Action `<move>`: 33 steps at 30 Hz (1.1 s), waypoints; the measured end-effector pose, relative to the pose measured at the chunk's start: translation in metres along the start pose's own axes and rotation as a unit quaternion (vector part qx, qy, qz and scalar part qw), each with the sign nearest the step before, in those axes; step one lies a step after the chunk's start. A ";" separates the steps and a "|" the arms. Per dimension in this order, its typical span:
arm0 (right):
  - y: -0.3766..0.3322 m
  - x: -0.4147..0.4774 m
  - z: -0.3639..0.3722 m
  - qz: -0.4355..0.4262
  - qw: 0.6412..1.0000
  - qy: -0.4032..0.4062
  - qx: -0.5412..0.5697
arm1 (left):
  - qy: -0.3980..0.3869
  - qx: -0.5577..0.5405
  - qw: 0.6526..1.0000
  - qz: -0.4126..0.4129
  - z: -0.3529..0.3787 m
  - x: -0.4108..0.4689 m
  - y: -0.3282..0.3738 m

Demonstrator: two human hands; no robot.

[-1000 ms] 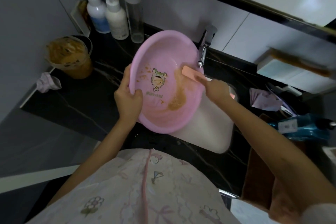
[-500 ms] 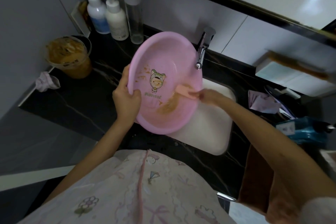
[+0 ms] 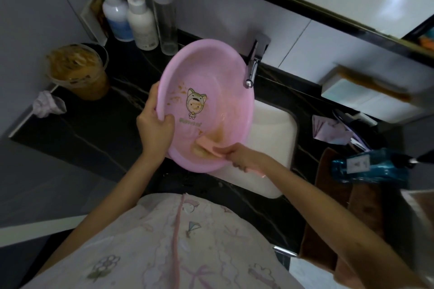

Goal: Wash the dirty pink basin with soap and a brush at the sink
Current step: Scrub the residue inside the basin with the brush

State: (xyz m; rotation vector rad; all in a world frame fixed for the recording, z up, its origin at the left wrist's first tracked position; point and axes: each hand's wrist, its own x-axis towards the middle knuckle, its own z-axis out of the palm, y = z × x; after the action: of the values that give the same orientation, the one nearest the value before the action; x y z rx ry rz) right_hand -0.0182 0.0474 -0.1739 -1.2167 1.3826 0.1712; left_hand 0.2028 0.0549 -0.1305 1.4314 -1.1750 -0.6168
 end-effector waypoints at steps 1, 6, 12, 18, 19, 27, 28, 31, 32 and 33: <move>-0.002 -0.007 0.008 -0.015 0.999 -0.036 0.021 | -0.003 -0.001 1.000 0.001 0.000 0.000 0.000; -0.020 -0.012 0.021 -0.025 0.999 -0.037 0.017 | -0.002 0.011 1.000 -0.004 -0.001 0.000 0.001; -0.007 0.002 -0.007 0.116 0.976 0.059 0.178 | -0.011 0.015 1.000 -0.008 -0.003 -0.001 0.001; -0.036 0.010 0.040 0.150 0.921 0.019 0.360 | -0.006 0.021 1.000 -0.006 -0.002 0.001 0.003; -0.044 0.013 0.046 0.141 0.925 0.026 0.352 | -0.006 0.021 1.000 -0.006 -0.001 0.001 0.003; -0.067 0.015 0.066 0.085 0.966 0.083 0.229 | -0.002 0.025 1.000 -0.018 -0.001 0.002 0.002; -0.070 0.013 0.064 0.076 0.968 0.077 0.227 | -0.002 0.024 1.000 -0.015 -0.002 0.002 0.002; -0.070 0.013 0.048 0.061 0.969 0.112 0.212 | 0.001 0.027 1.000 -0.016 -0.003 0.004 0.002; -0.070 0.014 0.044 0.064 0.967 0.132 0.207 | 0.001 0.028 0.999 -0.016 -0.002 0.004 0.002; -0.070 0.016 0.043 0.068 0.967 0.140 0.203 | 0.000 0.028 1.000 -0.015 -0.001 0.003 0.002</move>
State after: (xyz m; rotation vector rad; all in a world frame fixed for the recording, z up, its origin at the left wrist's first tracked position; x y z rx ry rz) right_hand 0.0642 0.0390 -0.1598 -0.8248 1.6508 -0.1918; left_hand 0.2048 0.0527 -0.1278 1.4982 -1.1811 -0.6092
